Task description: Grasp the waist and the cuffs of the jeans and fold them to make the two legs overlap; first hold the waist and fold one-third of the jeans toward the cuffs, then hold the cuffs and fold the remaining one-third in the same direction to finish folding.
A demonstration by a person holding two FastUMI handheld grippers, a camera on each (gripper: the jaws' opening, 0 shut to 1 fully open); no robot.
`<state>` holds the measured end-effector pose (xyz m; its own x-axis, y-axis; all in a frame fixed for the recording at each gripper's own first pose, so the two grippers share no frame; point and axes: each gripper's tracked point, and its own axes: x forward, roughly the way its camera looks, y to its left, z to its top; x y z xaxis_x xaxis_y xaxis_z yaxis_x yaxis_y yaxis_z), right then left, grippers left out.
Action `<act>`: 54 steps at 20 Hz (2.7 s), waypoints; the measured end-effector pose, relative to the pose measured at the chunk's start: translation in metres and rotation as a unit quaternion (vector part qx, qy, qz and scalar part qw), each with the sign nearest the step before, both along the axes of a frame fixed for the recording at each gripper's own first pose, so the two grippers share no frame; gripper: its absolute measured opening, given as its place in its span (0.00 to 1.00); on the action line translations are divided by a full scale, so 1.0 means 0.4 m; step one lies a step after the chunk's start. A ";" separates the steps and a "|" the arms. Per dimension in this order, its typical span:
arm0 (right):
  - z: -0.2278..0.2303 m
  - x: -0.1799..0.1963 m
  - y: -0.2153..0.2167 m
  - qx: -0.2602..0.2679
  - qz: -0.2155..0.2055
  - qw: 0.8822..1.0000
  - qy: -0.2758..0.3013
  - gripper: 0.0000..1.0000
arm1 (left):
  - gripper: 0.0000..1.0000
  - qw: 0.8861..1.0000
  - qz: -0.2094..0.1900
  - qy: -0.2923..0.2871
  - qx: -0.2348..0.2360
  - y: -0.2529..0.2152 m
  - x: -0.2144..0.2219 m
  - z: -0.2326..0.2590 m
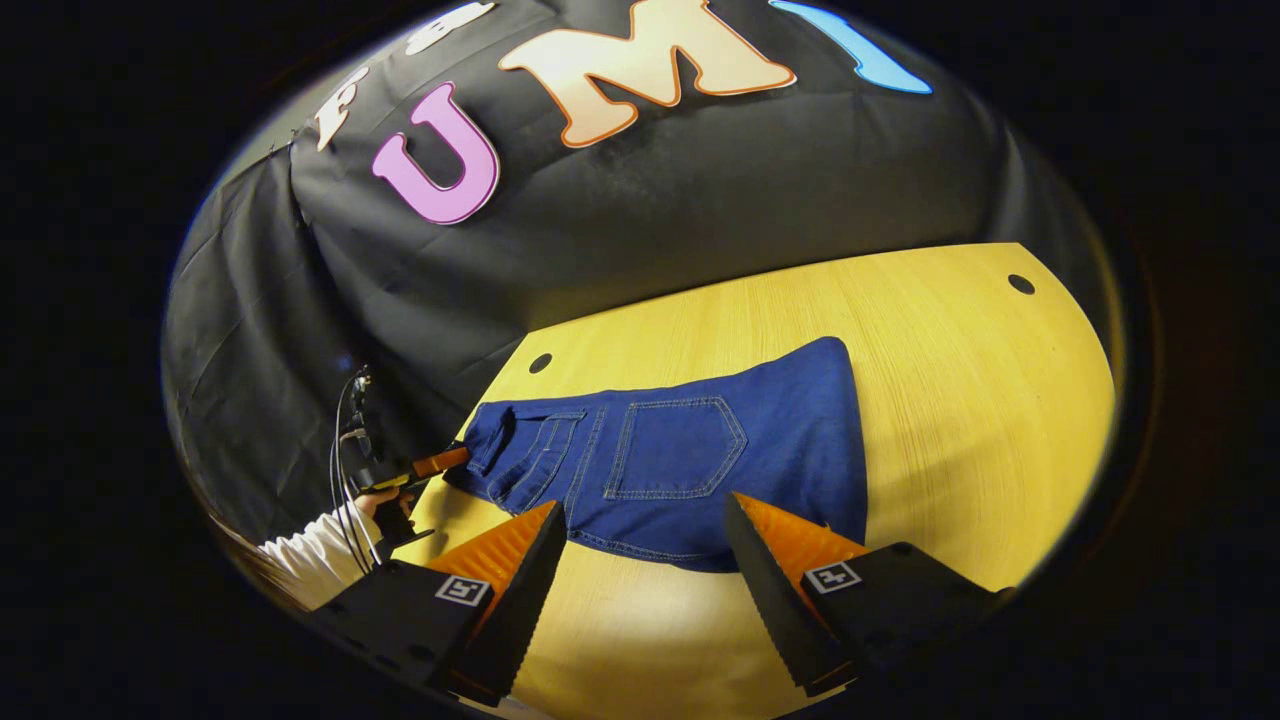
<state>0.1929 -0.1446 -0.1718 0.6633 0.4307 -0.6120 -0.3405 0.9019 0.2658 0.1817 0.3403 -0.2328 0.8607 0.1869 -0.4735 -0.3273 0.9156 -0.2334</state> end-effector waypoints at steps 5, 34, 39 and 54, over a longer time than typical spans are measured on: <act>0.015 -0.003 -0.015 -0.004 -0.003 1.000 -0.008 0.98 | 0.01 0.999 0.008 0.025 0.017 -0.010 0.006 0.004; 0.132 -0.043 -0.455 -0.005 -0.032 0.999 -0.023 0.98 | 0.00 0.974 -0.214 -0.073 0.007 -1.157 0.116 0.440; 0.130 -0.039 -0.532 -0.009 -0.051 0.998 -0.023 0.98 | 0.00 0.972 -0.223 -0.015 0.073 -1.269 0.118 0.234; 0.127 -0.067 -0.582 -0.027 -0.070 0.997 -0.028 0.98 | 0.97 0.966 -0.247 -0.068 0.040 -1.390 -0.013 0.144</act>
